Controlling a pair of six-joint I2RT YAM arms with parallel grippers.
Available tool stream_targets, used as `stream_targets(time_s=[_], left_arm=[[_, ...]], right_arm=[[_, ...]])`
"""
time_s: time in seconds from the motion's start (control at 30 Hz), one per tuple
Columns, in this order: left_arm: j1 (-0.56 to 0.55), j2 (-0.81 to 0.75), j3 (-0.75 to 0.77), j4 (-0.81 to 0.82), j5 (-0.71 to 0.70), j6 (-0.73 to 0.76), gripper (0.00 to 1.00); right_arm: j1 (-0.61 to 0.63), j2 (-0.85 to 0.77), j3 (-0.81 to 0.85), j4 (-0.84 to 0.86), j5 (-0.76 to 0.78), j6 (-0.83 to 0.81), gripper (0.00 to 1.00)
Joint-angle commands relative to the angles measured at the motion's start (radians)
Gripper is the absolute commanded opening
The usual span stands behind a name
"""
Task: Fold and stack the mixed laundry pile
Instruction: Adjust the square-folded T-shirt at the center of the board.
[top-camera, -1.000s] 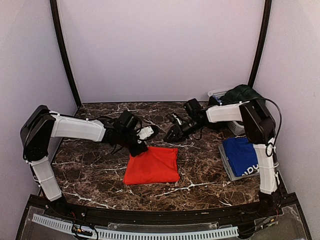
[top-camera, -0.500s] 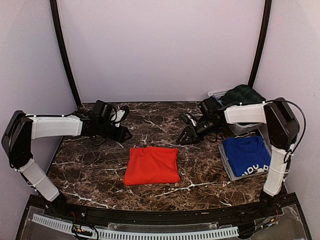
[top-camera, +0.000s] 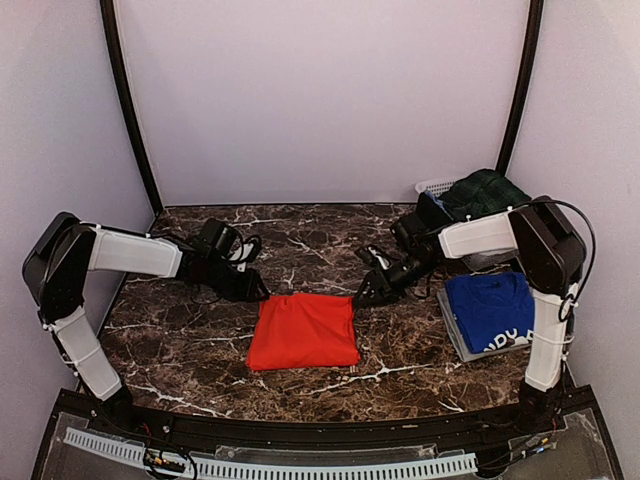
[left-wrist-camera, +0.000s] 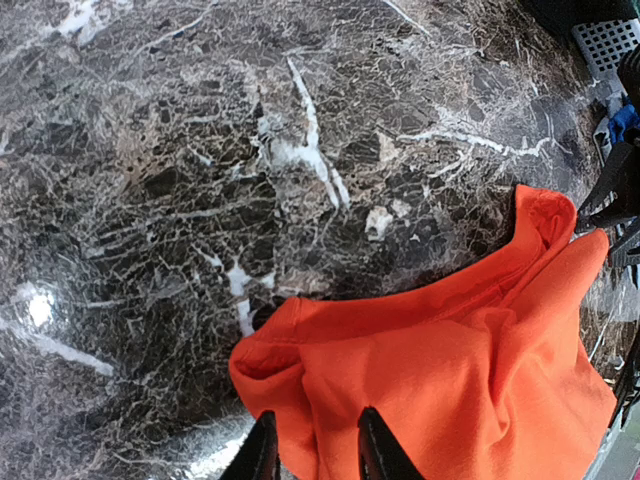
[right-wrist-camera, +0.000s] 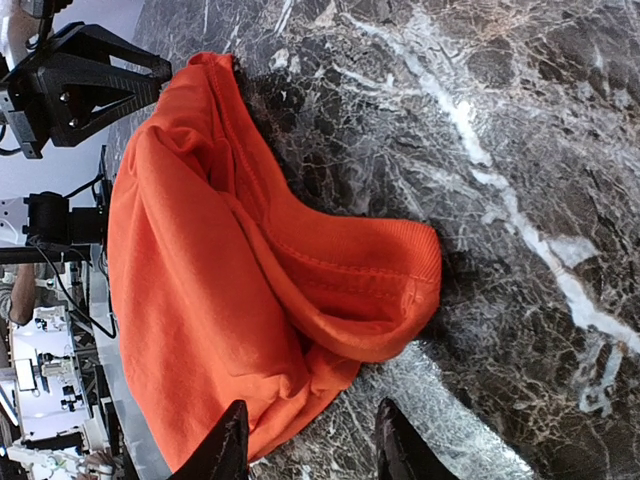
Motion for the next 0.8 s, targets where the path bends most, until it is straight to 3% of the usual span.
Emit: stream_targets(time_s=[0.0, 0.77], left_arm=[[0.002, 0.015, 0.026, 0.009, 0.035, -0.029, 0.26], [0.002, 0.084, 0.048, 0.052, 0.079, -0.042, 0.27]], right_arm=[[0.019, 0.012, 0.038, 0.019, 0.004, -0.008, 0.4], [0.04, 0.071, 0.133, -0.009, 0.017, -0.021, 0.32]])
